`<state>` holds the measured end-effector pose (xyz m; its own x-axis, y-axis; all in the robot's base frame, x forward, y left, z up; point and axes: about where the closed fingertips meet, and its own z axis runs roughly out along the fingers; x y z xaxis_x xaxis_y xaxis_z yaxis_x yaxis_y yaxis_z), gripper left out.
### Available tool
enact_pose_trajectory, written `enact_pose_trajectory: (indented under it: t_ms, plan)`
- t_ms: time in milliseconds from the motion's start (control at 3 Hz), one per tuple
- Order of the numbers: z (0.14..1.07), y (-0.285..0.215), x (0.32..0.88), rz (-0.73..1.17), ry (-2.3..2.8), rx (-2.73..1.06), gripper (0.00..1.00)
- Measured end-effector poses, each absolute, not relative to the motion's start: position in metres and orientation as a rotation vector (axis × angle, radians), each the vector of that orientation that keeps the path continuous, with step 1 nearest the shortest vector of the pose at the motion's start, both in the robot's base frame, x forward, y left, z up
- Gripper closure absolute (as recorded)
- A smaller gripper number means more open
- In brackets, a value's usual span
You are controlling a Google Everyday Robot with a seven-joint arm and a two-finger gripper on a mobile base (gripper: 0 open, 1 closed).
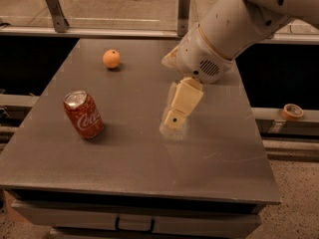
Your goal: Knock coke can over
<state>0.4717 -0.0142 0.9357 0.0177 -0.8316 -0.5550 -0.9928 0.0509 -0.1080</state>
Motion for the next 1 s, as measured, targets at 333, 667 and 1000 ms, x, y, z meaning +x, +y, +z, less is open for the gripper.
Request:
enact_pose_trajectory:
  t_ms: [333,667,1000]
  plan:
    - [0.926,0.015,0.470,0.546,1.846,-1.779,0.00]
    - [0.913,0.071,0.467,0.701,1.782,-1.737,0.00]
    - [0.906,0.118,0.466,0.836,1.701,-1.675,0.00]
